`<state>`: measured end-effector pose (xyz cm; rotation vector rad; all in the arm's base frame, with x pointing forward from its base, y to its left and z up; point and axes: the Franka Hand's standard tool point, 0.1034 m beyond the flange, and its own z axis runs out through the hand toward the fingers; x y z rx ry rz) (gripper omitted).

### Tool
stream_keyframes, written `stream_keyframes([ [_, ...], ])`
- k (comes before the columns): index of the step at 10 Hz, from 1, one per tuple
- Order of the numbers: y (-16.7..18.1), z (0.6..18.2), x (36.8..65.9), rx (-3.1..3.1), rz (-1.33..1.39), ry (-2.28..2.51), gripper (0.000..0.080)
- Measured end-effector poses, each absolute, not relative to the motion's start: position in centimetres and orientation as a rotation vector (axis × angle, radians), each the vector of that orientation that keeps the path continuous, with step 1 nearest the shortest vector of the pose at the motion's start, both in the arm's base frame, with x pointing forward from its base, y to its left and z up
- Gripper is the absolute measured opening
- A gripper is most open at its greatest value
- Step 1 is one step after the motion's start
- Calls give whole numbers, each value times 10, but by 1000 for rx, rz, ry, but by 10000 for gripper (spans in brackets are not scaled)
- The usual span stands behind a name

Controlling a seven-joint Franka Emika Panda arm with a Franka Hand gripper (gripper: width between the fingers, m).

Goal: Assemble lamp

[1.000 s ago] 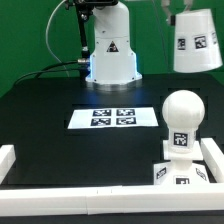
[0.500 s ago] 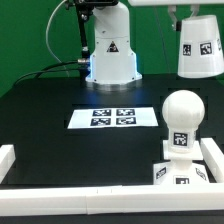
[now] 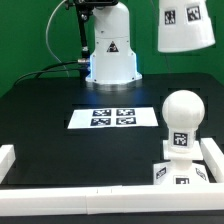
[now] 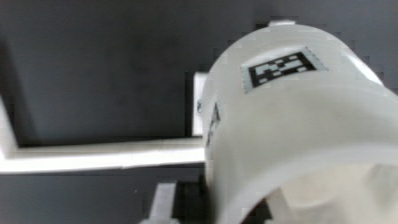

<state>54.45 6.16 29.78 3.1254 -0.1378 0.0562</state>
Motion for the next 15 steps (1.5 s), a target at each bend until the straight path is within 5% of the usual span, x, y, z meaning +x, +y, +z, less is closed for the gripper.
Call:
stream_keyframes([
  [5, 59, 295, 547, 3124, 64, -140, 41],
  [8, 28, 274, 583, 3089, 59, -12, 41],
  [10, 31, 279, 596, 3074, 44, 29, 41],
  [15, 31, 274, 595, 3073, 38, 29, 41],
])
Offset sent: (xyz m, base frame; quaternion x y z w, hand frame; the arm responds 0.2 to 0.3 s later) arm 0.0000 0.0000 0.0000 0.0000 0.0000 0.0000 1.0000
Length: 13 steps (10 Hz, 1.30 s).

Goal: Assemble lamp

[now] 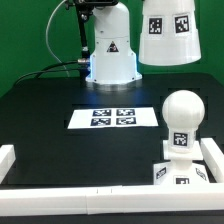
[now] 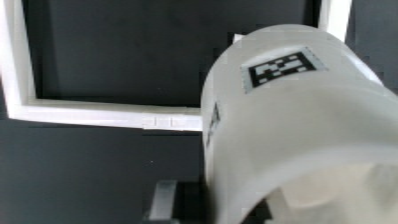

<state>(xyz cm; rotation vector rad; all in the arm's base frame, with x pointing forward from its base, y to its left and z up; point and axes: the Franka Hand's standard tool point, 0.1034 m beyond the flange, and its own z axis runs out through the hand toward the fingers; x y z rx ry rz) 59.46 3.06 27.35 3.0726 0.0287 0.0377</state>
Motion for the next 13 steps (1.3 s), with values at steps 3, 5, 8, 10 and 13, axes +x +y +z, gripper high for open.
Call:
stream_keyframes([
  [3, 30, 249, 612, 3053, 65, 29, 41],
  [5, 33, 231, 622, 3038, 103, 37, 41],
  [8, 37, 200, 631, 3018, 138, 37, 41],
  [10, 32, 181, 635, 3009, 141, 42, 41],
  [13, 33, 180, 634, 3008, 139, 42, 139],
])
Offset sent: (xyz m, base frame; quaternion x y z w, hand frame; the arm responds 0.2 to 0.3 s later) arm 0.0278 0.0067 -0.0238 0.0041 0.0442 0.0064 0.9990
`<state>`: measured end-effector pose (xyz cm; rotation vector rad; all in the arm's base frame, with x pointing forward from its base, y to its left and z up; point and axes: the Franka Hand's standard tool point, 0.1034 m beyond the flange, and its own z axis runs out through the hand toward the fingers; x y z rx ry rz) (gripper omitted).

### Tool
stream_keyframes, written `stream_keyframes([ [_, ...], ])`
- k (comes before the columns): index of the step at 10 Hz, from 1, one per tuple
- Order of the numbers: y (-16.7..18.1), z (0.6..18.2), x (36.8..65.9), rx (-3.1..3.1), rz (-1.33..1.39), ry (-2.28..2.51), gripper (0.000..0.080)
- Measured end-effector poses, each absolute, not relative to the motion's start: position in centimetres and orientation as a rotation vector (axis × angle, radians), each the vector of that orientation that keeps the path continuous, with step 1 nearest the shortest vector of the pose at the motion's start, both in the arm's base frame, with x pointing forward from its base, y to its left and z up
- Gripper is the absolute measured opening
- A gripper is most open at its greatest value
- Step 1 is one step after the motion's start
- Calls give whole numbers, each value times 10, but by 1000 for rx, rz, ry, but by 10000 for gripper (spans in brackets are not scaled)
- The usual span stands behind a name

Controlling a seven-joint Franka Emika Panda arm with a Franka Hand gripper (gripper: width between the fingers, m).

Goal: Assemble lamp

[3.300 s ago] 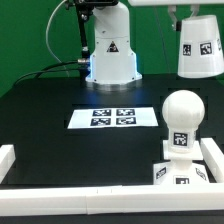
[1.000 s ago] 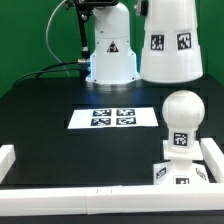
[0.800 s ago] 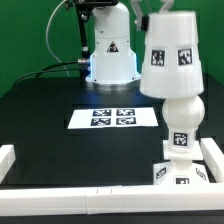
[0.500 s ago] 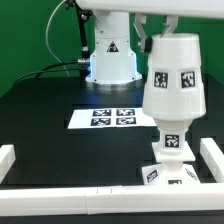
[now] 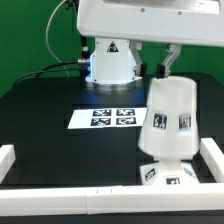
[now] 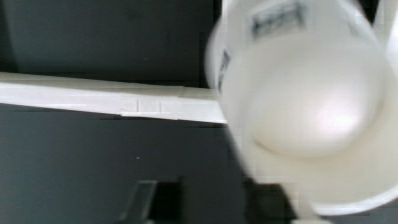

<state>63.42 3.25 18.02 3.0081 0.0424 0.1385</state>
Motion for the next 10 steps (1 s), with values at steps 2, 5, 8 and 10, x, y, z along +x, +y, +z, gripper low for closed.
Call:
stream_keyframes([
  [2, 32, 180, 634, 3008, 138, 42, 414],
  [5, 21, 204, 620, 3035, 84, 64, 680],
  [8, 11, 212, 610, 3052, 73, 60, 694],
  [10, 11, 212, 610, 3051, 71, 61, 699],
])
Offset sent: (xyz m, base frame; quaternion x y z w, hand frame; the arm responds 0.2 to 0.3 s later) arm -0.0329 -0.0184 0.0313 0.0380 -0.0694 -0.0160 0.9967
